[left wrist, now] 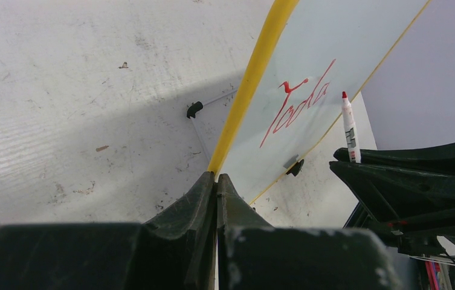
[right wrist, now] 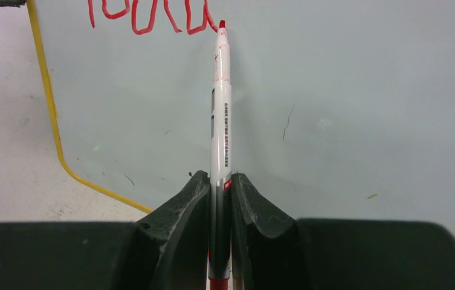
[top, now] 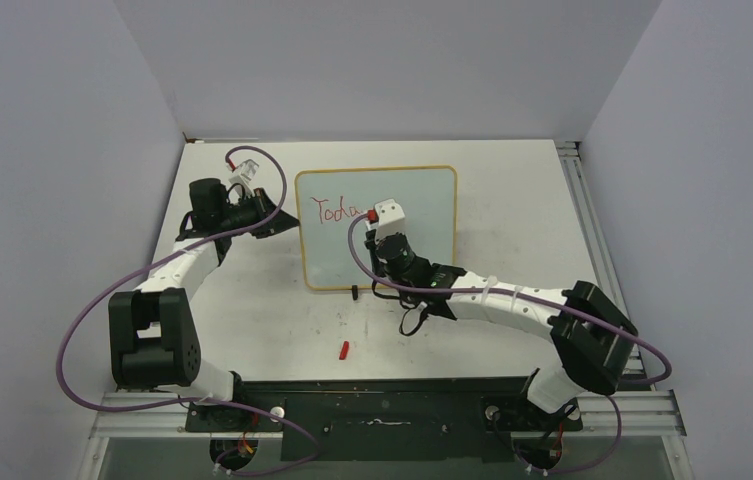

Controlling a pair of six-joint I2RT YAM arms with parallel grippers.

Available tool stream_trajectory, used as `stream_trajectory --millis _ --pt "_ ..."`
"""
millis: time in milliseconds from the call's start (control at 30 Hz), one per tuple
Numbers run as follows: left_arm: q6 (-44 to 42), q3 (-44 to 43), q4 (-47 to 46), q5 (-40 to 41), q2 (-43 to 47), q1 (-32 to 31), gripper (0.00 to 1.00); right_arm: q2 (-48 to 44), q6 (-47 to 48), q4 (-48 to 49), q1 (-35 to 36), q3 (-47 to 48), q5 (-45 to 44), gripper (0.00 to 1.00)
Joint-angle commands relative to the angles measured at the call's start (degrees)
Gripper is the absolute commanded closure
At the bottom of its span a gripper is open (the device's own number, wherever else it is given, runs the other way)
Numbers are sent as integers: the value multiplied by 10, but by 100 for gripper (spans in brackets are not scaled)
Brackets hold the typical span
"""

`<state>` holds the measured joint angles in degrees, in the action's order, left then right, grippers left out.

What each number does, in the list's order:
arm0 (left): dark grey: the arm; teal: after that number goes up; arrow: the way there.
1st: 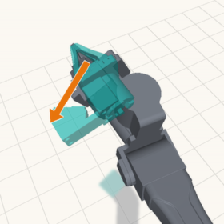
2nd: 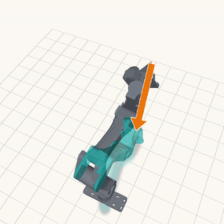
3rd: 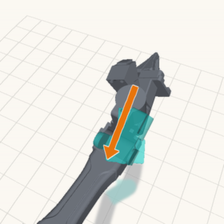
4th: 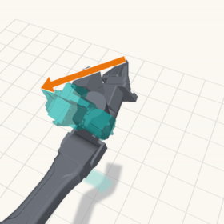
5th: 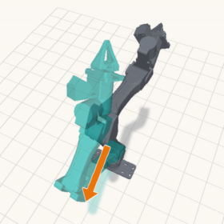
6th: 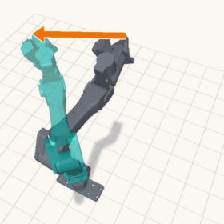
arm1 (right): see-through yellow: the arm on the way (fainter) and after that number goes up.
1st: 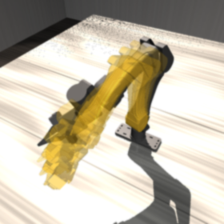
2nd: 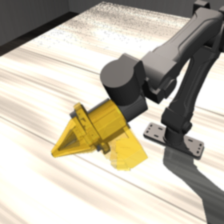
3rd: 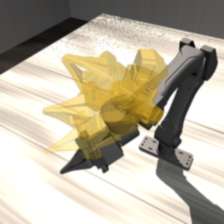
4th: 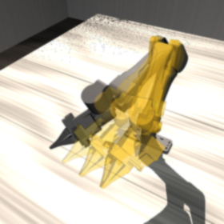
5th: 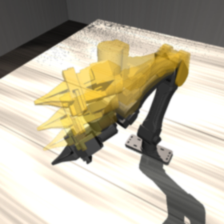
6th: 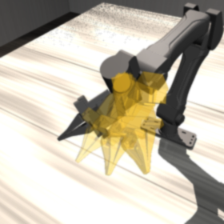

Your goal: Write a sentence on the whiteboard

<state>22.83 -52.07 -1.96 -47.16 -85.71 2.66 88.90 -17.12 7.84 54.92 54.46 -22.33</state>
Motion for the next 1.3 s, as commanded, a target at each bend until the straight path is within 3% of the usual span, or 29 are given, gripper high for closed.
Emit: stream_trajectory --millis 0,1267 --pt "-8 -8 -10 -10 25 -6 100 -34 7 -6 7 17 -23 95" --pt "-8 -8 -10 -11 24 -12 100 32 2 -8 -15 58 -18 95"
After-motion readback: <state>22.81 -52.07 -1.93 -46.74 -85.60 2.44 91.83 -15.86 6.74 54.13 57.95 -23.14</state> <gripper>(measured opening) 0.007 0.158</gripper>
